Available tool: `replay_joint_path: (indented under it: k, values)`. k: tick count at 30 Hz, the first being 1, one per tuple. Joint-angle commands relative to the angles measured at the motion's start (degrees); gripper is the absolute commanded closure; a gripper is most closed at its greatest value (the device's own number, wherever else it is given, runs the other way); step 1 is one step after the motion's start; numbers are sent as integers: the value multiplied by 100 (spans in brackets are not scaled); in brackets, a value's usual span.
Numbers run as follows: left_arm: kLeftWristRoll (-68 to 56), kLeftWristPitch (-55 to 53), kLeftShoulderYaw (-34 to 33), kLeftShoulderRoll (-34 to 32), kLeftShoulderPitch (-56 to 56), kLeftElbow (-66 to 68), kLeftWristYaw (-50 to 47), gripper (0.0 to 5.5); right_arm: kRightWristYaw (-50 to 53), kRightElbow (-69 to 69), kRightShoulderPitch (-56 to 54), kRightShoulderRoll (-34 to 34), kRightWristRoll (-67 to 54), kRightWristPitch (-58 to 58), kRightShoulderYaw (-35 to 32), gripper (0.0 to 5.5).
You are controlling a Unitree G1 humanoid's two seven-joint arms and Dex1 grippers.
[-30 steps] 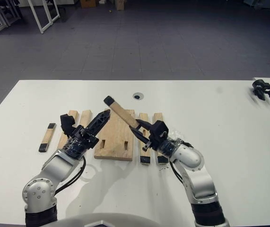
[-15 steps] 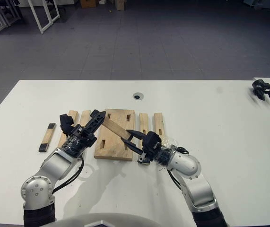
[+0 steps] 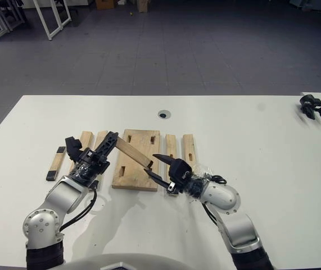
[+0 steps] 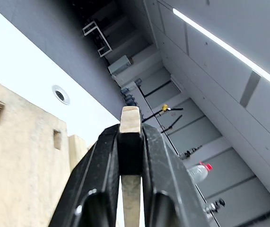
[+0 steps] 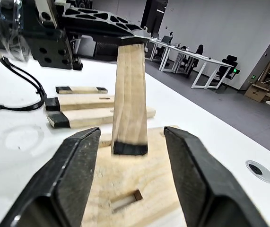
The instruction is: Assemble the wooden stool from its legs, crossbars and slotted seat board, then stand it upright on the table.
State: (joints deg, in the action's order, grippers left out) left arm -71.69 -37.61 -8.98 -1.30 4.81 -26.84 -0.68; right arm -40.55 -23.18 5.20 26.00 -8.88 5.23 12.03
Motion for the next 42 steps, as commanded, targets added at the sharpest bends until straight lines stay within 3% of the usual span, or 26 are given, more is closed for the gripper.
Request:
replay_joint_path:
  k: [1, 3, 6, 10, 30, 42]
  values:
    - [695, 781, -618, -168, -270, 102, -290, 507, 165, 387, 60, 326, 468, 122, -94, 261]
    - [1956, 1431, -876, -523, -393, 108, -531, 507, 304, 551, 45, 338, 578, 161, -170, 261]
    - [3885, 1887, -658, -1311, -354, 43, -618, 507, 474, 677, 19, 311, 654, 231, -204, 261]
    - [4934, 2197, -421, -1399, -141, 247, -544, 507, 523, 700, 47, 331, 719, 264, -174, 261]
    - [5447, 2683, -269, -1153, -600, 1947, 518, 507, 465, 720, 160, 365, 882, 243, -145, 261]
    - [5590, 1767, -172, -1207, -694, 2126, 489, 507, 550, 747, 214, 334, 929, 260, -173, 261]
